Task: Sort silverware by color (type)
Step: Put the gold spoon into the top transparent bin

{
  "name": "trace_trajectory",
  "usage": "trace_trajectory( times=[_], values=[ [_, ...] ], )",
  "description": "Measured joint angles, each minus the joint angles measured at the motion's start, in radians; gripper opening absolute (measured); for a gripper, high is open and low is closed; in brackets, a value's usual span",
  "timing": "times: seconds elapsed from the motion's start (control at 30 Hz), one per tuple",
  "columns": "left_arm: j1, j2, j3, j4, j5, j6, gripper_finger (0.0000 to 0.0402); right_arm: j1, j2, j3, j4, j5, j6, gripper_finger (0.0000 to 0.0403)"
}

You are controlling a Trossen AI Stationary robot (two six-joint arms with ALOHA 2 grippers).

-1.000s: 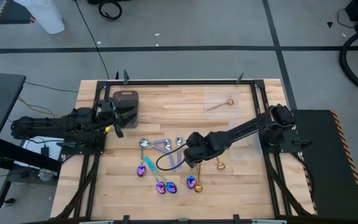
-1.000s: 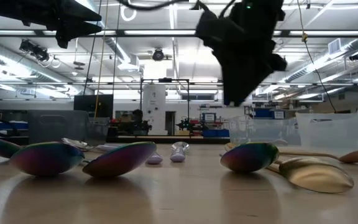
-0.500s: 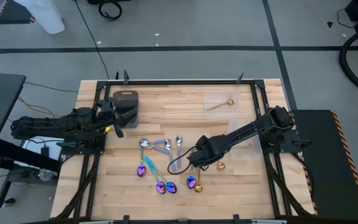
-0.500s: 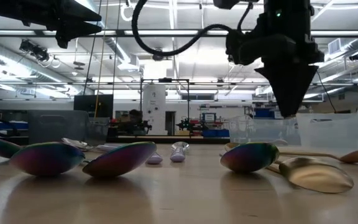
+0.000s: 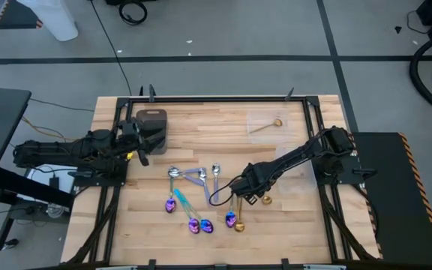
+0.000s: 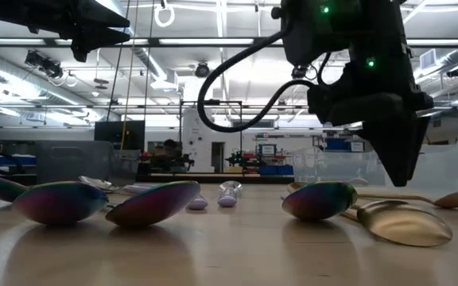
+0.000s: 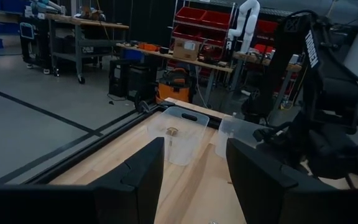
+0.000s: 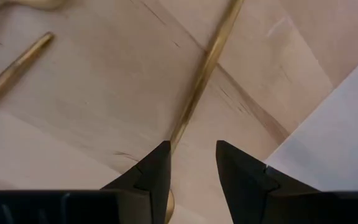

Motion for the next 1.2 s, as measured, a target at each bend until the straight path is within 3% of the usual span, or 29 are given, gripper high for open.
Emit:
trace_trajectory(
  times=[0.43,0.57,0.83,1.2],
  values=[
    [0.000,0.000,0.000,0.000,0.000,0.000,0.0183,-0.027,-0.019,-0.105,0.164,-0.068,-0.013,0.0134],
    [0.000,0.000,0.000,0.000,0.000,0.000,0.0183,-0.027,-0.021,-0.110,0.186,-0.075,-0.009,0.0108],
    [0.000,0.000,0.000,0.000,0.000,0.000,0.0183,-0.026,-0.021,-0.111,0.210,-0.067,0.010,0.0015],
    [0.000,0.000,0.000,0.000,0.000,0.001,0.0183,-0.057,-0.075,-0.116,0.223,-0.004,0.007,0.0016]
  ],
)
